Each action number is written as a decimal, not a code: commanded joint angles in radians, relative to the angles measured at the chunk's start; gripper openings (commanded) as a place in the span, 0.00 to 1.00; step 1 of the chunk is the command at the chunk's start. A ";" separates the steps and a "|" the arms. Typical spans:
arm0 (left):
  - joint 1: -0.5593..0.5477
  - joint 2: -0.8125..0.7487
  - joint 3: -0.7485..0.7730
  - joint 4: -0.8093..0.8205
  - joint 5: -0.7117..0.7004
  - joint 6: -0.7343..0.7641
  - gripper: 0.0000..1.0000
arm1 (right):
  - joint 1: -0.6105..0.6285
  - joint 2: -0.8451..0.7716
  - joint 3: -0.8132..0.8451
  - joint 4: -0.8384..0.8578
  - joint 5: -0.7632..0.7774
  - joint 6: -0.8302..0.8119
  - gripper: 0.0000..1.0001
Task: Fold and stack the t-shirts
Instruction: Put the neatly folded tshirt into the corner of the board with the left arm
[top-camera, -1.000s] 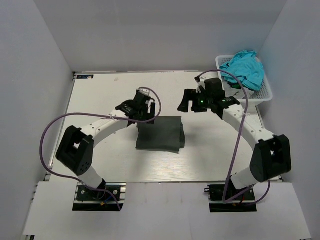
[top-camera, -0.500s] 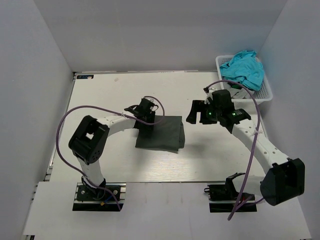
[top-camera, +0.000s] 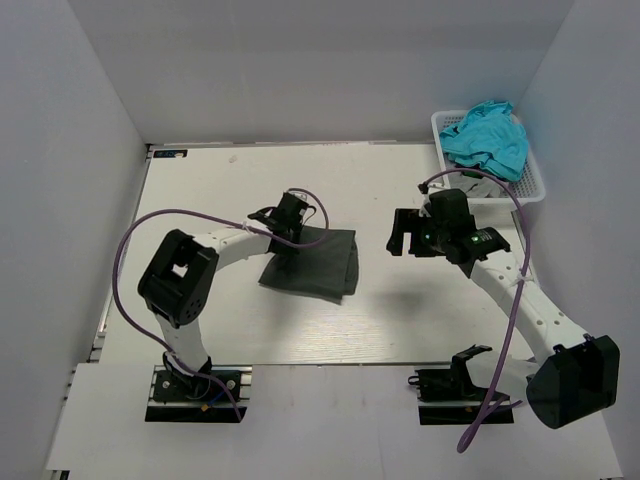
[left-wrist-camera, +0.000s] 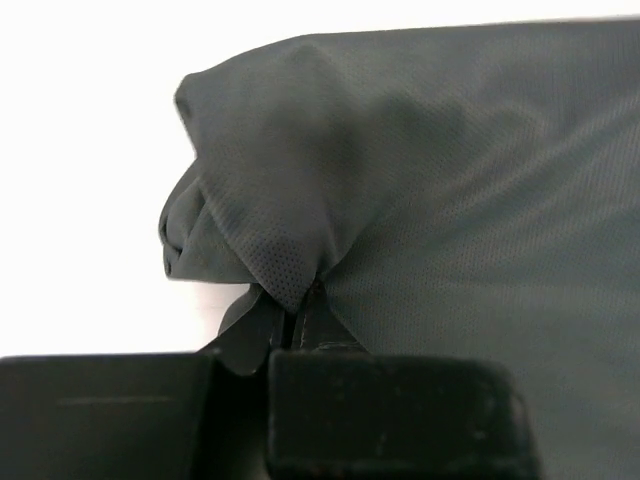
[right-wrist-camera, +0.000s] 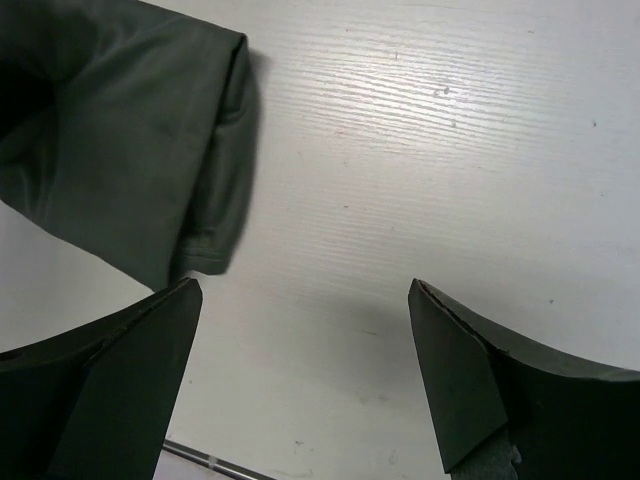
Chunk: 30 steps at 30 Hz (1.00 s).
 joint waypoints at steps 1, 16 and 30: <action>0.055 -0.037 0.086 -0.019 -0.118 0.078 0.00 | -0.007 0.002 0.012 0.008 0.048 -0.015 0.90; 0.477 0.258 0.457 -0.054 -0.240 0.243 0.00 | -0.014 0.226 0.259 -0.012 0.059 -0.033 0.90; 0.707 0.722 1.115 -0.063 -0.163 0.364 0.00 | -0.019 0.392 0.409 0.025 -0.027 -0.027 0.90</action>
